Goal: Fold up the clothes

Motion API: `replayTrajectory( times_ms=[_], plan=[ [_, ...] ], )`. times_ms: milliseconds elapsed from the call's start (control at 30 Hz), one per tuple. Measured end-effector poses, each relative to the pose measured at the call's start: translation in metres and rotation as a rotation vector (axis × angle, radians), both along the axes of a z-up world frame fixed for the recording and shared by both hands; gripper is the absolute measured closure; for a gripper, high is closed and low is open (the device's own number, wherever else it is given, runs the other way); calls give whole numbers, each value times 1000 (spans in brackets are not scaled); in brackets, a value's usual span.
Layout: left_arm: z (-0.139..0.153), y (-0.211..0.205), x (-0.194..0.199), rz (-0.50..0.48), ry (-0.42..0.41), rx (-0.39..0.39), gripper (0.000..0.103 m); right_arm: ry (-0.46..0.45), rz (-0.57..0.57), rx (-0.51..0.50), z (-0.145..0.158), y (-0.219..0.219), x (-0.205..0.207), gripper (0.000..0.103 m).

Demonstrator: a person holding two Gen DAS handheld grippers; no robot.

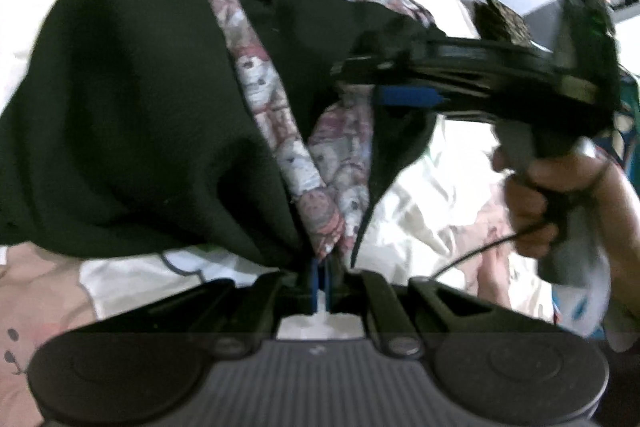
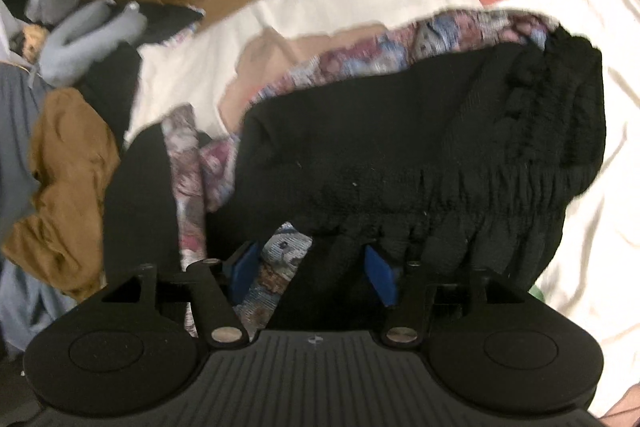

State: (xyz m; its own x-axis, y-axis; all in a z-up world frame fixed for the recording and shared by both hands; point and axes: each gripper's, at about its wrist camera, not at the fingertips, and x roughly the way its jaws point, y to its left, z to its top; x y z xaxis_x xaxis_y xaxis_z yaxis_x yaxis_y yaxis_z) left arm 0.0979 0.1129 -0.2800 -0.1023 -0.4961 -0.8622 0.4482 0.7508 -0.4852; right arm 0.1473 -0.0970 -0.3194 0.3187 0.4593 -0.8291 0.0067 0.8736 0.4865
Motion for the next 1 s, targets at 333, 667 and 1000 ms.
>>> replayTrajectory(
  times_ms=[333, 667, 1000],
  plan=[
    [26, 1, 27, 5, -65, -27, 92, -47, 55, -64, 10, -12, -8, 99],
    [49, -5, 74, 85, -253, 7, 72, -64, -4, -99, 27, -86, -27, 100],
    [46, -42, 100, 109, -410, 85, 57, -44, -156, -171, 33, -183, -53, 100]
  ],
)
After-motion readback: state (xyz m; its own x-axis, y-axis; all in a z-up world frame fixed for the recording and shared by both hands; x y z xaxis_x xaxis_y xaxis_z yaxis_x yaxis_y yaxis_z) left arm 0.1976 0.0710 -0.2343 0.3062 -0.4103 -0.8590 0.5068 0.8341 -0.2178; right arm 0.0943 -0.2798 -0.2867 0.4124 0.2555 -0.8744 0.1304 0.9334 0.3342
